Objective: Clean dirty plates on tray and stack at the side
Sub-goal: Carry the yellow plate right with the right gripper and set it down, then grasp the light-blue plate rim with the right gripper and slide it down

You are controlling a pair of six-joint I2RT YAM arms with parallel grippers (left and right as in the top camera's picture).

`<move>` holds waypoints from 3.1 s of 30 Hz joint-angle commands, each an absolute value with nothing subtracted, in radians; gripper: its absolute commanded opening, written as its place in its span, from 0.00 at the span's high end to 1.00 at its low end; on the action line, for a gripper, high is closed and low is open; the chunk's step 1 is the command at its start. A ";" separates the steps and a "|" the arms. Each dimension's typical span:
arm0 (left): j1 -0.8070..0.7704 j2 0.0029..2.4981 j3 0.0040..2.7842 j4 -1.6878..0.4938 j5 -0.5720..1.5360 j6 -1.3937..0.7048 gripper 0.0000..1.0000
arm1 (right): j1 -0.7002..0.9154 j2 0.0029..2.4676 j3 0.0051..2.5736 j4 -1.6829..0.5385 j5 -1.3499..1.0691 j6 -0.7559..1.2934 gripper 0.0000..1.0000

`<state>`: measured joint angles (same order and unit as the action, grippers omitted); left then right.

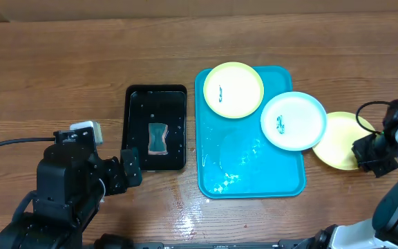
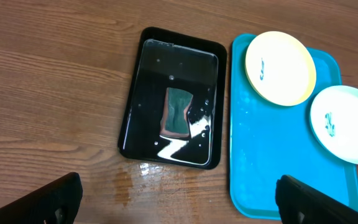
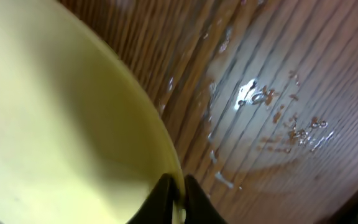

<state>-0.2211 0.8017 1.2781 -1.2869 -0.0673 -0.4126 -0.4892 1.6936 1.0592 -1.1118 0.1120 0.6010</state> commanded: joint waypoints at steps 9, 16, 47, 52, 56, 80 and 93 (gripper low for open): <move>-0.221 0.803 1.293 -1.283 -0.070 -0.411 0.00 | -0.440 1.602 1.121 -1.109 -0.202 0.310 0.51; -0.221 0.803 1.293 -1.283 -0.070 -0.411 0.00 | -0.311 1.613 1.116 -0.975 -0.258 0.272 0.39; -0.221 0.803 1.293 -1.283 -0.070 -0.411 0.00 | -0.184 1.734 1.062 -0.794 -0.046 0.266 0.82; -0.221 0.803 1.293 -1.283 -0.070 -0.411 0.00 | -0.184 1.723 1.064 -0.827 -0.078 0.273 0.96; -0.221 0.803 1.293 -1.283 -0.070 -0.411 0.00 | -0.184 1.660 1.093 -0.901 -0.141 0.273 0.96; -0.221 0.804 1.293 -1.269 -0.068 -0.431 0.00 | 0.260 1.520 0.781 -0.799 -0.204 0.633 0.96; -0.221 0.834 1.293 -1.172 -0.007 -0.453 0.00 | 0.279 1.367 0.893 -0.921 -0.068 0.558 0.75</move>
